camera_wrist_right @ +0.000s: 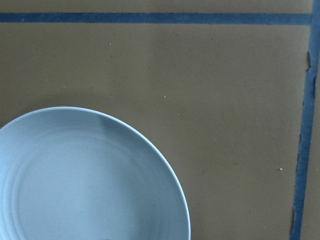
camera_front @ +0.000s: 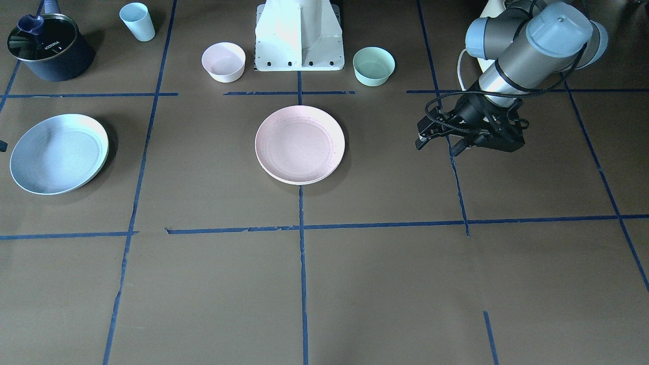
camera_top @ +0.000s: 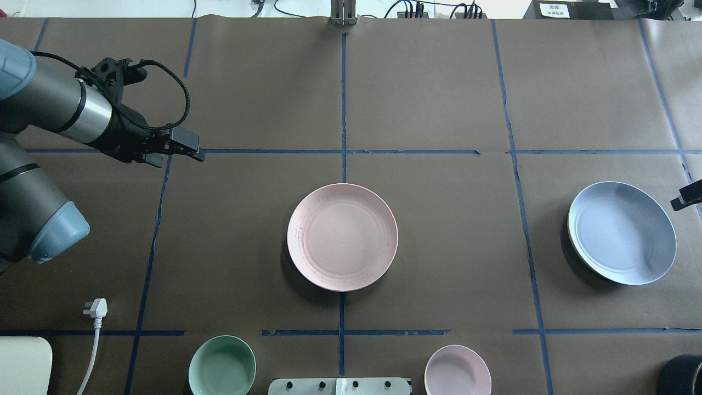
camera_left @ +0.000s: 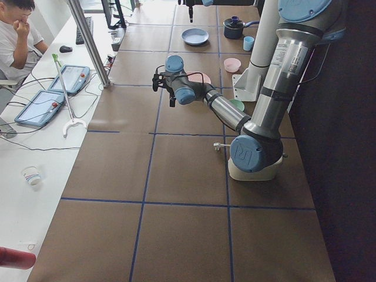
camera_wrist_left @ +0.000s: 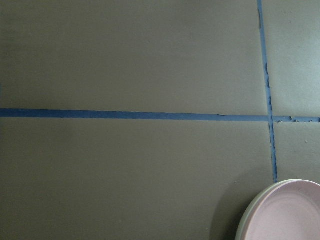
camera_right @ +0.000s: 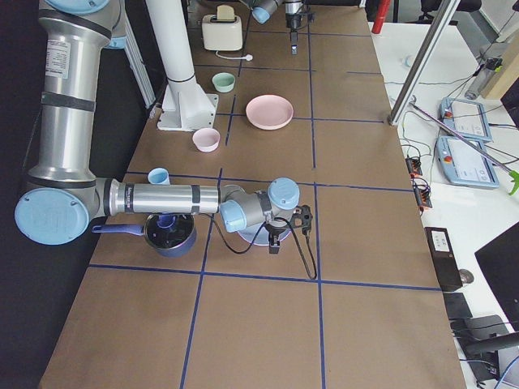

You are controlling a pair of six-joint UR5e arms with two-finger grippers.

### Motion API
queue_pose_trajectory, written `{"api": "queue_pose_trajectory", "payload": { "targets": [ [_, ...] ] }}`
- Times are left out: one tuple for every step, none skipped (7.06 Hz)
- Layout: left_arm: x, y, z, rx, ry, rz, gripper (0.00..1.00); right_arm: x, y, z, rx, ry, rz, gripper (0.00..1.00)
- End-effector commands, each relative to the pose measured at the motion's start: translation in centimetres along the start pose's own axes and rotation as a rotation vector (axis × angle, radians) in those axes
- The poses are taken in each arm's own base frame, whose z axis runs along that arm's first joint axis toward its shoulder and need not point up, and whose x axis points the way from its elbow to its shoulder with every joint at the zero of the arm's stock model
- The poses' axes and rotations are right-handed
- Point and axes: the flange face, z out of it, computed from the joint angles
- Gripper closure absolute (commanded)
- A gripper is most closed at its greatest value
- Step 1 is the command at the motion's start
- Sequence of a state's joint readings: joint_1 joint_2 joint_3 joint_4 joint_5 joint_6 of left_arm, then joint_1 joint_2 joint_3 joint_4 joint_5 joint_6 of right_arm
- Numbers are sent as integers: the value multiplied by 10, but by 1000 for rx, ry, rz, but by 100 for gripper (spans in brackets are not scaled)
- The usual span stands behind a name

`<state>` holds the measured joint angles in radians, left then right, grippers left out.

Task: Stack three plates with pink and blue
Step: 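Reach the right gripper to the light blue plate's rim and grasp it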

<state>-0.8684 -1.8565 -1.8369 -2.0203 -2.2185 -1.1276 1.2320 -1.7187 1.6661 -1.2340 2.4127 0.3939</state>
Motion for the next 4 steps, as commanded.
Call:
{"api": "queue_pose_trajectory", "payload": {
  "targets": [
    [1, 3, -7, 1, 6, 3, 0, -3, 2, 20, -5, 19, -27, 2],
    [4, 5, -10, 5, 11, 3, 0, 14, 2, 35, 22, 5, -18, 2],
    [7, 6, -14, 8, 18, 5, 0, -4, 0, 42, 37, -22, 65, 6],
    [8, 6, -15, 9, 19, 6, 0, -11, 1, 41, 56, -43, 50, 11]
  ]
}}
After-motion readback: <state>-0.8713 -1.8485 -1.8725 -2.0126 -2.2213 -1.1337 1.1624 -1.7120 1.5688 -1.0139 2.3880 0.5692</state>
